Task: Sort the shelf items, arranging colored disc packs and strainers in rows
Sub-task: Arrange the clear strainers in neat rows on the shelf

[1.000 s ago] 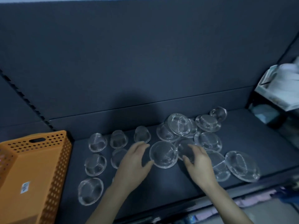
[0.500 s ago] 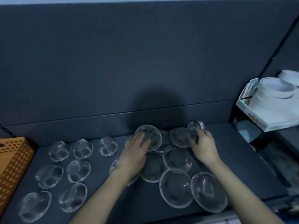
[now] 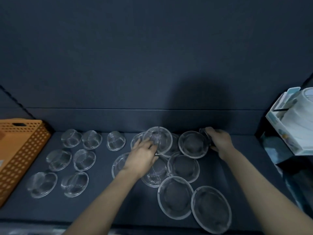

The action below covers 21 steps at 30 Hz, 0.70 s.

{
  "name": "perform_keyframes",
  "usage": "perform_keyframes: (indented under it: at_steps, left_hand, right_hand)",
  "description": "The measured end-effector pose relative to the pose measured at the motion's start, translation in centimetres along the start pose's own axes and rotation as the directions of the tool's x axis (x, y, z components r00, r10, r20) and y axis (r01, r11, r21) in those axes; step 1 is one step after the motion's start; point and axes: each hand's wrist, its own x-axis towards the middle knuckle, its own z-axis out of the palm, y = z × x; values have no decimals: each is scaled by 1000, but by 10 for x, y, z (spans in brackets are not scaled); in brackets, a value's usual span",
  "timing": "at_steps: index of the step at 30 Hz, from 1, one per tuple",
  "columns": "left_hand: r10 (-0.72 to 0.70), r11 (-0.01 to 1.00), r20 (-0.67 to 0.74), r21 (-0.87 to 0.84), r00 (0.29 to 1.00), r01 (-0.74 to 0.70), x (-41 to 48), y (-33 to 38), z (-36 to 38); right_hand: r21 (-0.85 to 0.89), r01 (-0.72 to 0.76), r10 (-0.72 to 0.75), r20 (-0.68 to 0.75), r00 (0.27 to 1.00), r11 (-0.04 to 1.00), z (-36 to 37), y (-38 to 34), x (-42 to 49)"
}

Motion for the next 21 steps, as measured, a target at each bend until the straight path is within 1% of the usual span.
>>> perform_keyframes:
  at_steps: [2, 3, 5, 6, 7, 8, 9, 10, 11, 12, 13, 14, 15, 16, 17, 19, 21]
  left_hand:
    - [-23, 999, 21, 24, 1000, 23, 5, 2, -1]
    - [-24, 999, 23, 48, 999, 23, 7, 5, -3]
    - [-6, 994, -13, 106, 1000, 8, 8, 9, -7]
    - [-9, 995, -47, 99, 999, 13, 8, 10, -9]
    - [-28, 998, -95, 54, 995, 33, 7, 11, -11]
    - [-58, 998, -147, -35, 987, 54, 7, 11, -15]
    - [-99, 984, -207, -166, 973, 65, 7, 11, -17]
    - [-152, 950, -256, -305, 955, 69, 8, 12, -20]
    - [-210, 898, -283, -434, 936, 70, 9, 14, -24]
    - [-274, 823, -277, -563, 921, 76, 11, 18, -28]
    - [-338, 711, -233, -698, 912, 85, 13, 23, -33]
    - [-379, 560, -145, -822, 914, 102, 16, 29, -37]
    - [-385, 404, -38, -905, 922, 131, 19, 36, -40]
    - [-359, 287, 64, -942, 931, 175, 22, 44, -41]
    - [-315, 215, 144, -952, 938, 218, 24, 52, -40]
    - [-205, 122, 255, -951, 945, 284, 27, 70, -35]
    - [-108, 77, 321, -941, 941, 329, 31, 90, -29]
  right_hand:
    - [-57, 52, -50, 45, 998, 997, 3, 2, -3]
    - [-81, 84, -81, 43, 996, 993, 4, 3, -5]
    - [-137, 151, -153, 0, 988, 979, 5, 6, -10]
    - [-179, 185, -194, -37, 980, 966, 3, 8, -14]
    - [-233, 212, -237, -82, 968, 949, 1, 9, -17]
    - [-277, 237, -280, -124, 952, 931, -2, 11, -21]
    - [-293, 264, -318, -154, 936, 919, -6, 12, -26]
    - [-291, 287, -345, -173, 922, 913, -9, 13, -31]
    - [-286, 302, -362, -187, 913, 909, -13, 15, -36]
    - [-282, 309, -371, -201, 906, 908, -16, 16, -40]
    - [-278, 310, -374, -218, 901, 909, -19, 18, -45]
    - [-271, 307, -372, -237, 897, 912, -23, 20, -50]
    - [-260, 304, -369, -257, 893, 917, -26, 23, -55]
    - [-245, 302, -365, -279, 888, 921, -30, 25, -60]
    - [-228, 302, -362, -301, 882, 926, -33, 28, -65]
    - [-212, 304, -362, -338, 869, 929, -41, 33, -74]
    - [-225, 297, -363, -362, 859, 928, -50, 39, -82]
